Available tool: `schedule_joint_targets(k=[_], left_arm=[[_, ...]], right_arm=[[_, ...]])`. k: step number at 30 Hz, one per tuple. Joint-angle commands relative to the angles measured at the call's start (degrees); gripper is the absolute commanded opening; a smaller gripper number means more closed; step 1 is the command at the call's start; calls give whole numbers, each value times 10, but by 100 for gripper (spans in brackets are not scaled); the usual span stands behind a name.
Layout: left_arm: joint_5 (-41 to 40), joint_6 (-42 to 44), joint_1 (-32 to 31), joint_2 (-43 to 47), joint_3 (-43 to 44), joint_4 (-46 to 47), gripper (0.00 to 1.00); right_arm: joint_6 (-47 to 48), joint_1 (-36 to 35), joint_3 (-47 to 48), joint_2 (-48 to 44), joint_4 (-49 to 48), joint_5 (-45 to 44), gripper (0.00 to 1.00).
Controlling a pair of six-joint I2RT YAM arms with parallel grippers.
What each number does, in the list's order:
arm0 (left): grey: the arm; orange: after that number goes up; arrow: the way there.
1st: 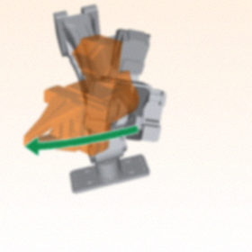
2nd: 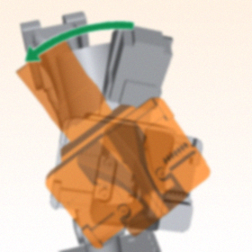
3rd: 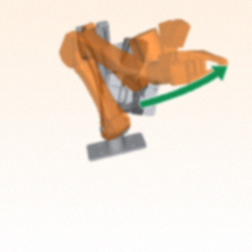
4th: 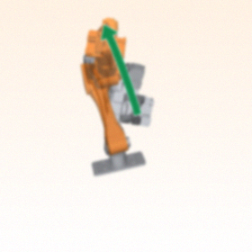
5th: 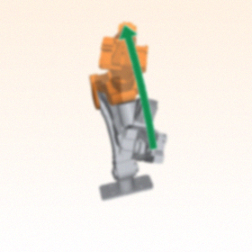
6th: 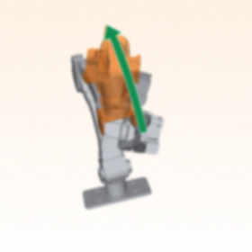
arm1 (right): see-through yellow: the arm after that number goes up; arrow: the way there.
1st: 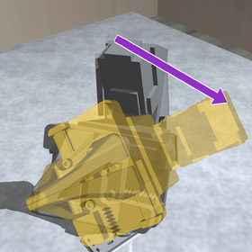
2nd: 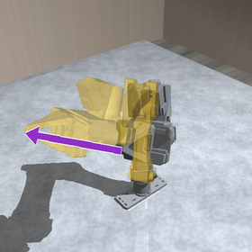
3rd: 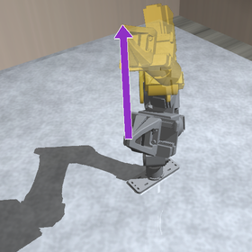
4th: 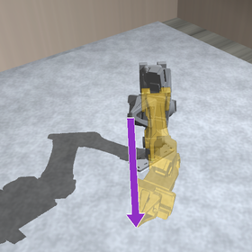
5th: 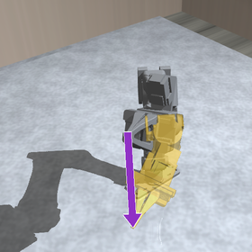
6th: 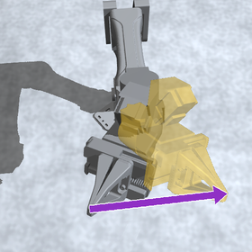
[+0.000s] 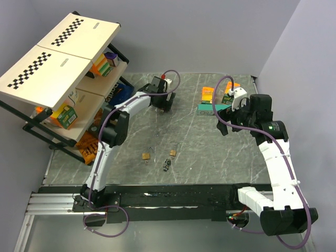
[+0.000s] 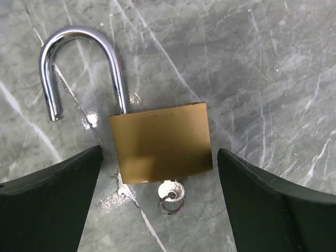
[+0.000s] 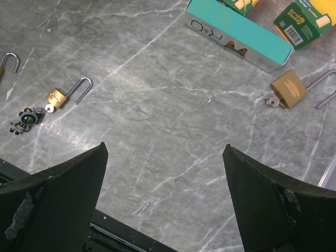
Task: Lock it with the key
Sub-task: Pick up the lock from the center of the board.
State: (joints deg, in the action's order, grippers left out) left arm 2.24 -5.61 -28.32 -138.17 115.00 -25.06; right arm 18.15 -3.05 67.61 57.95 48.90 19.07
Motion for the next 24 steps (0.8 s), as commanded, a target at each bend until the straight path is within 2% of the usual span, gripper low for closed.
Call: schedule_joint_targets(k=[1,7,9,21,23,24], left_arm=[[-21,7,-9,-17,23,-13,96],[-56,10,-17,-41,41,-24,99],[-69,8,-20,-47,48,-27,96],[-91,-13,-32,-86,91,-71,76],[-83,-23,-32,-94,97,-79,69],[-80,-27,-32,-95,99,-86,61]], right_arm=[[-3,4,23,0,-11,0,100],[-4,4,22,1,-10,-2,100],[-4,3,22,1,-10,-3,100],[-1,4,30,13,-6,-3,100],[-1,4,29,14,-7,-2,99],[-4,4,26,14,-9,-3,100]])
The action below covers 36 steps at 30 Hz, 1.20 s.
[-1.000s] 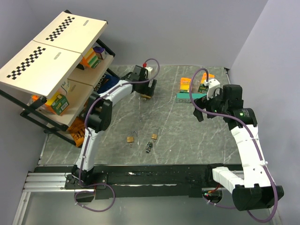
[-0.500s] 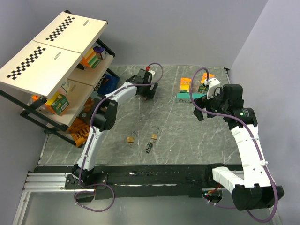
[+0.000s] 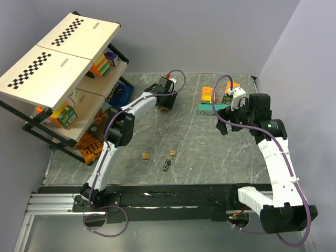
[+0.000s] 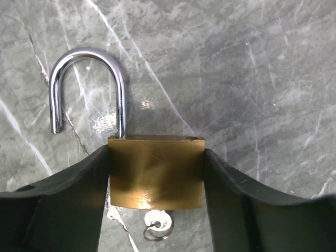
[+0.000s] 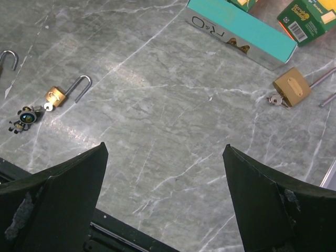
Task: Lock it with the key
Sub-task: Pick up the lock from the center of the board.
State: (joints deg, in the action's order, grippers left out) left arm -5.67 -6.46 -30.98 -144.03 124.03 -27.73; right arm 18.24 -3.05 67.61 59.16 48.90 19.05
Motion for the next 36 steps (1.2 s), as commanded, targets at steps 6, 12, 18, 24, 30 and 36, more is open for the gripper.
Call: schedule_joint_targets(k=[6,12,18,24,30,36], left_arm=[[38,-66,1,-12,7,-68,24],[51,-109,1,74,-54,-12,1],[36,-151,0,133,-64,0,1],[67,-213,4,190,-91,26,1],[133,-300,14,221,-91,20,1],[174,-376,22,267,-128,57,1]], right_arm=[[-18,4,16,15,-18,3,100],[-59,3,6,13,-91,41,100],[-126,3,-38,-10,-200,37,100],[-249,3,-63,36,-280,29,100],[-376,-4,-65,110,-364,68,100],[-431,-65,-50,169,-400,18,100]])
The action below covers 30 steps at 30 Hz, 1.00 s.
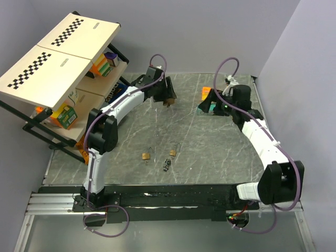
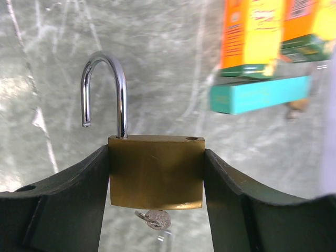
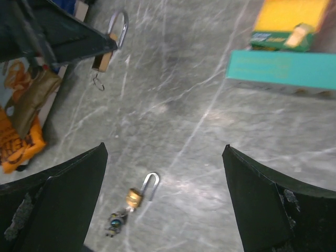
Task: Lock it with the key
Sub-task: Pick up the lock from the center of the board, then lock the lock.
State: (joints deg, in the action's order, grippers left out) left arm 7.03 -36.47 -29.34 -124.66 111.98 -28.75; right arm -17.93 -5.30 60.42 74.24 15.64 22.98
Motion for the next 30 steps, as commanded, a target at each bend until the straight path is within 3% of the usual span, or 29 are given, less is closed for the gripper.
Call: schedule_joint_targets(k=[1,9,19,30], left_arm=[[51,-96,6,77,-11,76,1],[97,-170,7,116,-62,108,1],[154,-258,15,134,-92,168,1],[171,-281,11,142,-115,200,1]], right_arm=[[-76,-58,22,24,-72,-45,100],[-113,-174,78,98,-91,-166,100],[-133,-195,127,156,-79,-195,98],[-134,-208,168,202,-78,-219,85]])
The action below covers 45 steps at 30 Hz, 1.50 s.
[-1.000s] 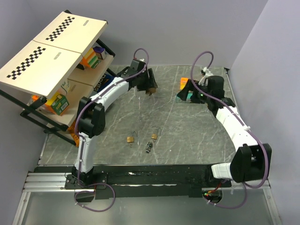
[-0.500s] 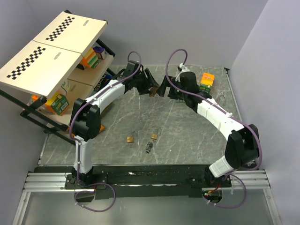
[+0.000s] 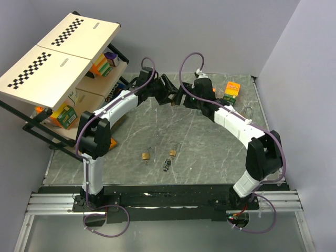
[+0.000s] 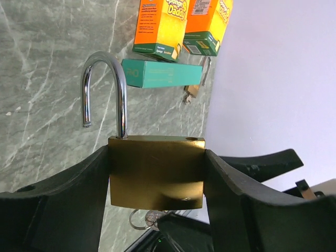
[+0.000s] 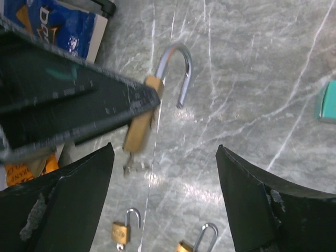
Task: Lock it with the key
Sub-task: Lock the lock.
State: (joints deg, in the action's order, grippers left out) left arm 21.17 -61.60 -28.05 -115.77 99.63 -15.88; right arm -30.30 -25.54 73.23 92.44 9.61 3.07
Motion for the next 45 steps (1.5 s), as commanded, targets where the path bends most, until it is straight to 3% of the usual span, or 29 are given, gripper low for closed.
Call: schedule_joint_targets(k=[1,9,11,14,15,17,19,20,21,23,24,26,27,30,33,34,38,43,45], left_arm=[[32,-31,-2,55,7,76,1],[44,-57,-2,55,2,100,1],[46,-59,-5,55,0,103,1],[48,-59,-7,53,-2,107,1],[50,-62,-8,51,-7,107,1],[50,-66,-8,50,-11,107,1],[52,-69,-7,52,-21,113,1],[54,-70,-5,53,-24,117,2],[56,-68,-4,55,-29,123,19],[61,-55,1,60,-32,125,42],[64,-46,5,63,-32,123,69],[65,-7,17,75,-33,102,92],[64,10,20,88,-37,93,96],[62,90,34,117,-40,53,96],[65,195,38,149,-52,20,96],[76,218,39,158,-59,27,96],[62,326,43,242,-144,77,96],[116,501,53,324,-230,130,96],[169,627,54,324,-202,31,96]], right_arm=[[-9,-7,47,22,-17,-25,84],[-19,-10,65,52,-6,-29,68],[-19,-10,67,58,-8,-30,59],[-13,-11,70,63,-15,-23,43],[-11,-10,72,65,-16,-20,31],[-2,-9,74,67,-16,-17,19],[6,-8,74,63,-17,-9,0],[13,-7,73,60,-18,-4,0],[15,-6,71,55,-17,5,0],[22,4,68,46,-17,20,0],[25,8,63,42,-18,31,0],[41,25,56,21,-21,66,0],[47,31,46,6,-27,82,0],[74,64,28,-29,-34,162,0],[103,101,-2,-64,-67,306,0],[118,109,-6,-69,-73,389,0],[217,131,32,-75,-1,549,0],[334,133,46,-109,127,615,0],[367,131,53,-123,166,637,0]])
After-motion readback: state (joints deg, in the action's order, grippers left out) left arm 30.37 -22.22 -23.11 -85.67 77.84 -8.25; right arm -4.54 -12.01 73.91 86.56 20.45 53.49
